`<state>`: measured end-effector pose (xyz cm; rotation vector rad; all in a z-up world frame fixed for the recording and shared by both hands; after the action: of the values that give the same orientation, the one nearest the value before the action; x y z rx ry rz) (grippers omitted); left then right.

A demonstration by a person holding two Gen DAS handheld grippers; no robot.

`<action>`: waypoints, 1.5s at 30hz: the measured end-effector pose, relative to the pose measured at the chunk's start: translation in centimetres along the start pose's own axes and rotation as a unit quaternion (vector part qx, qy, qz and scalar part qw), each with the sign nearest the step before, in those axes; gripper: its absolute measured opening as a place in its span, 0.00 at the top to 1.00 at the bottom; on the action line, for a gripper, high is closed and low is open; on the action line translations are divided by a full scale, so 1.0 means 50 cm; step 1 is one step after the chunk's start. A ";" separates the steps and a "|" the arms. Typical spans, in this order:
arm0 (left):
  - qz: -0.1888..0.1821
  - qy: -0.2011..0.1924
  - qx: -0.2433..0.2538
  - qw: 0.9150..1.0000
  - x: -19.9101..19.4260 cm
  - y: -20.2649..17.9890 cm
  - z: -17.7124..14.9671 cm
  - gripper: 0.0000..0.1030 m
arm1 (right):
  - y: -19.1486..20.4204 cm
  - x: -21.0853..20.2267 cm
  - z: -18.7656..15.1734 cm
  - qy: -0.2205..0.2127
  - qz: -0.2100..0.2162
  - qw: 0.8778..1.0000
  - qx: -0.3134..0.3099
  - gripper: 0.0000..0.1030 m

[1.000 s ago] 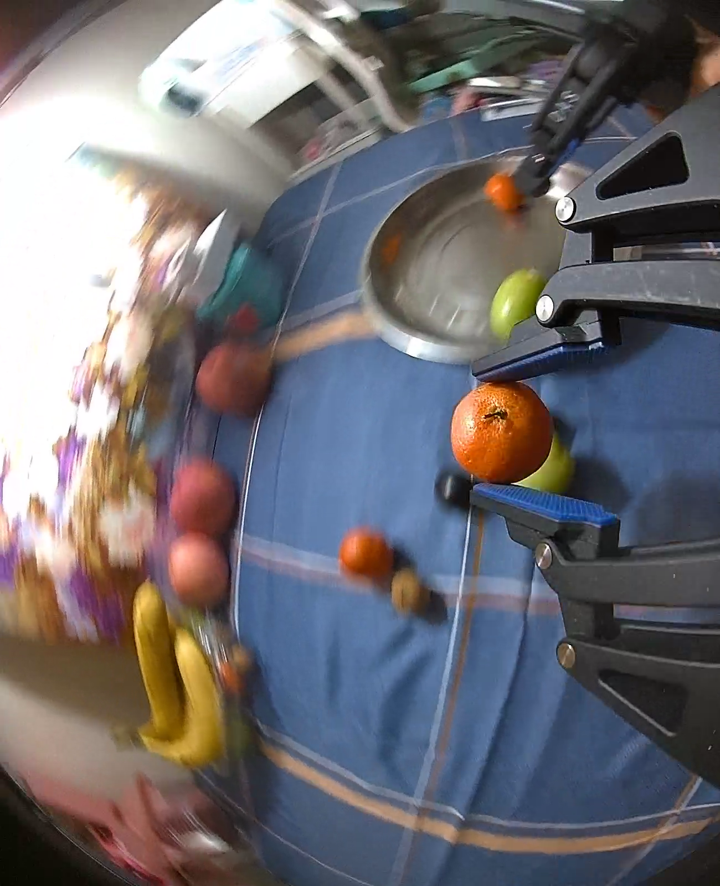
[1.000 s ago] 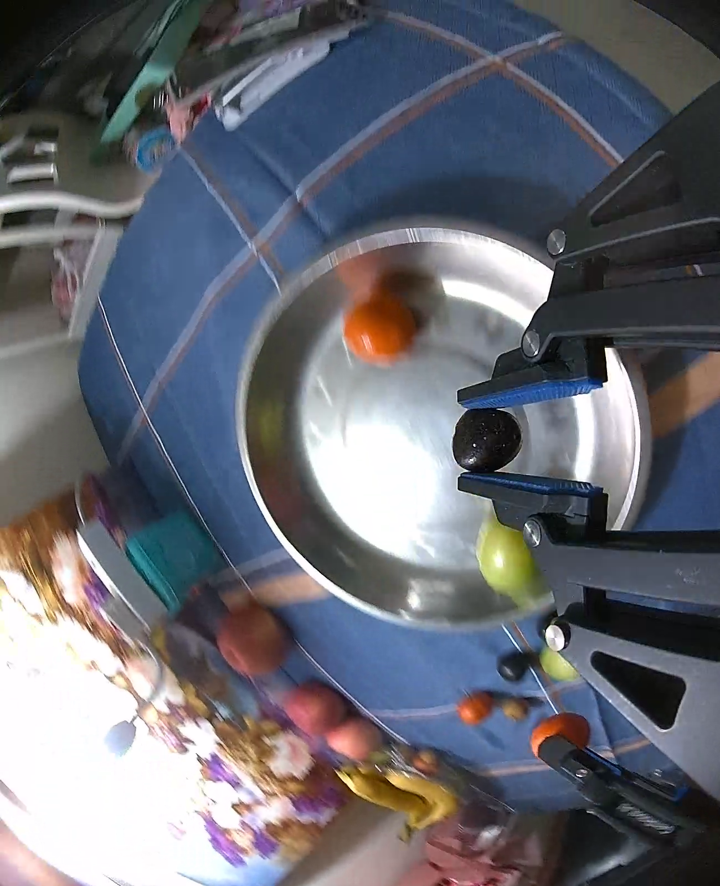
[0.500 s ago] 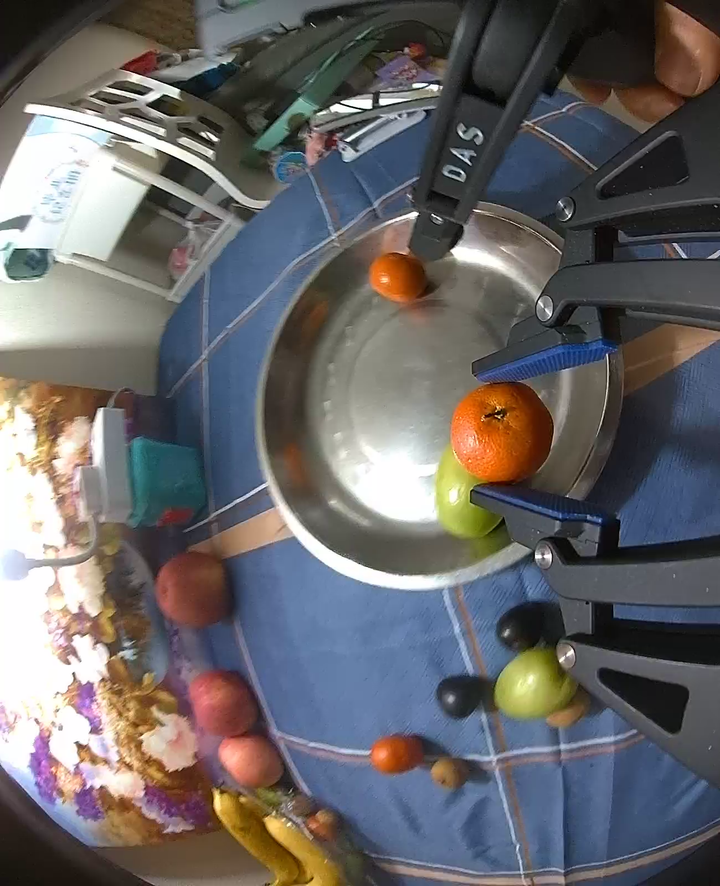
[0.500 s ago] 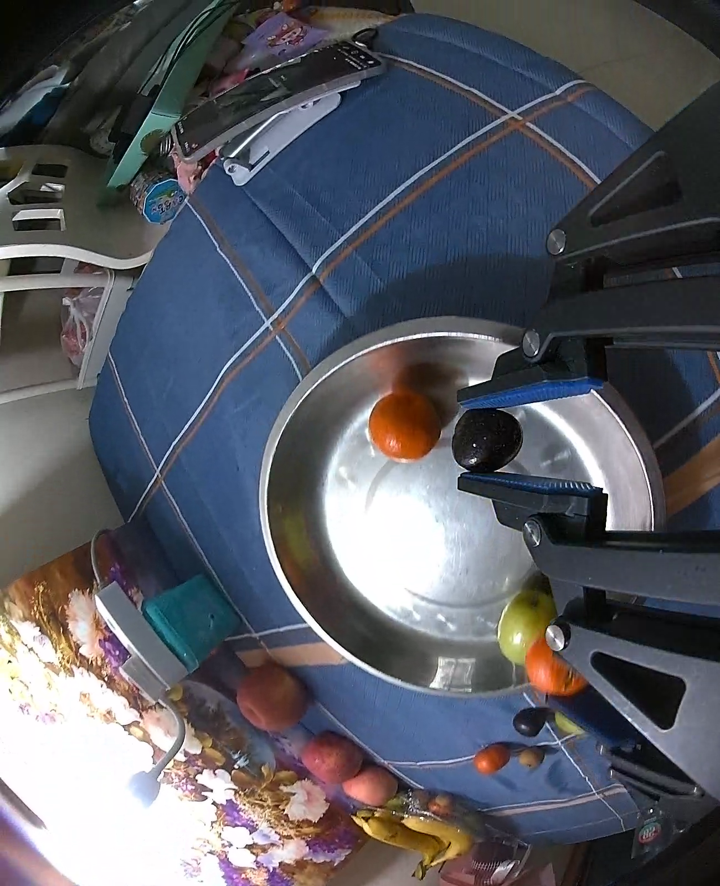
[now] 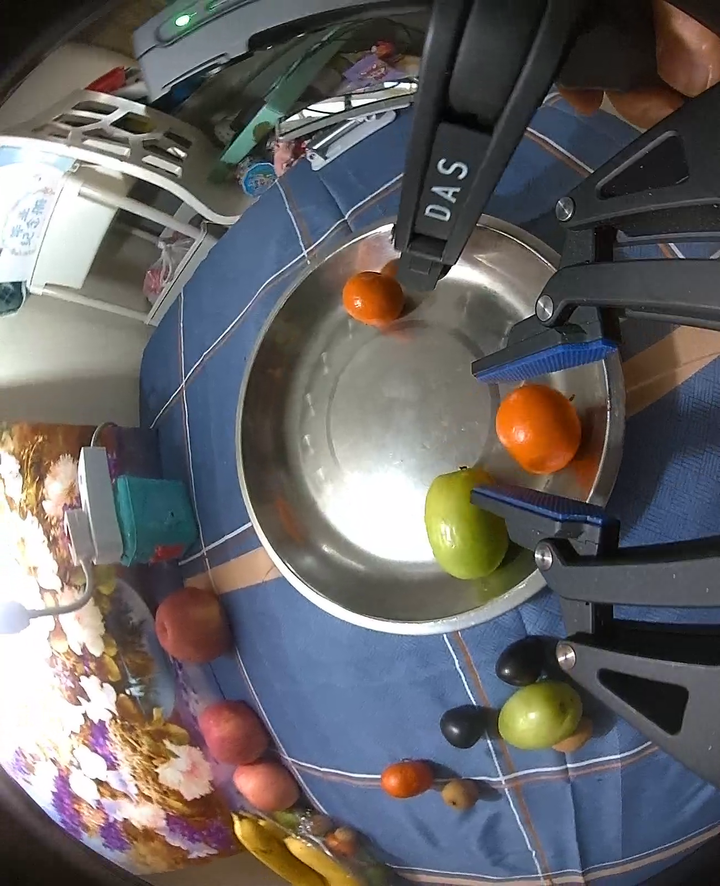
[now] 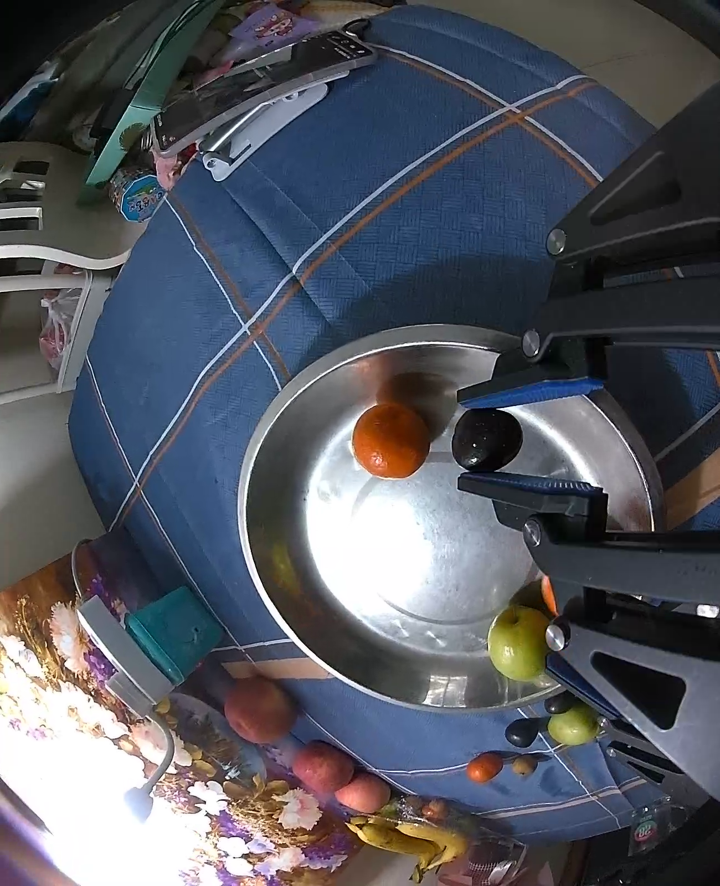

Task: Organize fruits
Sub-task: 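Carry the tangerine and plum over the steel plate and open both grippers, then lift both open grippers away from the steel plate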

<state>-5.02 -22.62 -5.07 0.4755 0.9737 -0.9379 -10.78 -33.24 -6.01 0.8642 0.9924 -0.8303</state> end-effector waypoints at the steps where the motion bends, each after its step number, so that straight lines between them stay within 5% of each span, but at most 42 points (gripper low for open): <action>1: -0.001 0.002 0.002 1.000 0.001 -0.001 -0.001 0.60 | 0.000 0.001 -0.001 0.002 0.001 1.000 0.000 0.76; 5: -0.002 0.006 -0.002 1.000 0.002 0.001 -0.002 0.59 | 0.007 0.005 0.001 0.003 -0.003 1.000 -0.008 0.75; 9: -0.010 0.000 -0.012 1.000 -0.007 0.010 -0.002 0.49 | 0.012 0.002 0.003 -0.003 -0.007 1.000 -0.012 0.55; 18: -0.011 0.001 -0.047 0.999 -0.029 0.040 -0.006 0.28 | 0.027 -0.018 0.002 -0.026 -0.006 0.999 -0.026 0.51; 26: 0.015 0.002 -0.126 0.992 -0.054 0.127 -0.022 0.14 | 0.050 -0.039 0.001 -0.056 -0.020 0.997 -0.049 0.48; 30: 0.043 -0.019 -0.167 0.985 -0.084 0.182 -0.026 0.00 | 0.061 -0.042 -0.004 -0.059 -0.022 0.996 -0.060 0.48; 33: 0.082 -0.030 -0.183 0.979 -0.101 0.224 -0.030 0.00 | 0.072 -0.042 -0.011 -0.063 -0.028 0.995 -0.073 0.47; 39: 0.162 -0.024 -0.201 0.966 -0.116 0.309 -0.055 0.00 | 0.122 -0.038 -0.036 -0.070 -0.022 0.989 -0.126 0.17; 45: 0.207 -0.032 -0.198 0.958 -0.144 0.365 -0.067 0.00 | 0.174 -0.046 -0.060 -0.088 0.007 0.982 -0.167 0.16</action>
<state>7.06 -7.19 -1.59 0.2890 0.9264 -0.3647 -4.86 -26.55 -2.84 0.4999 0.9345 -0.6902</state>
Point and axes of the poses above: each gripper's, at about its wrist camera, not at the fingertips, and x roughly the way its jaws point, y to its left, z to its top, the point moved 5 cm from there along x, roughly the way its jaws point, and after that the axes turned 8 degrees about x, right-handed, at the moved point
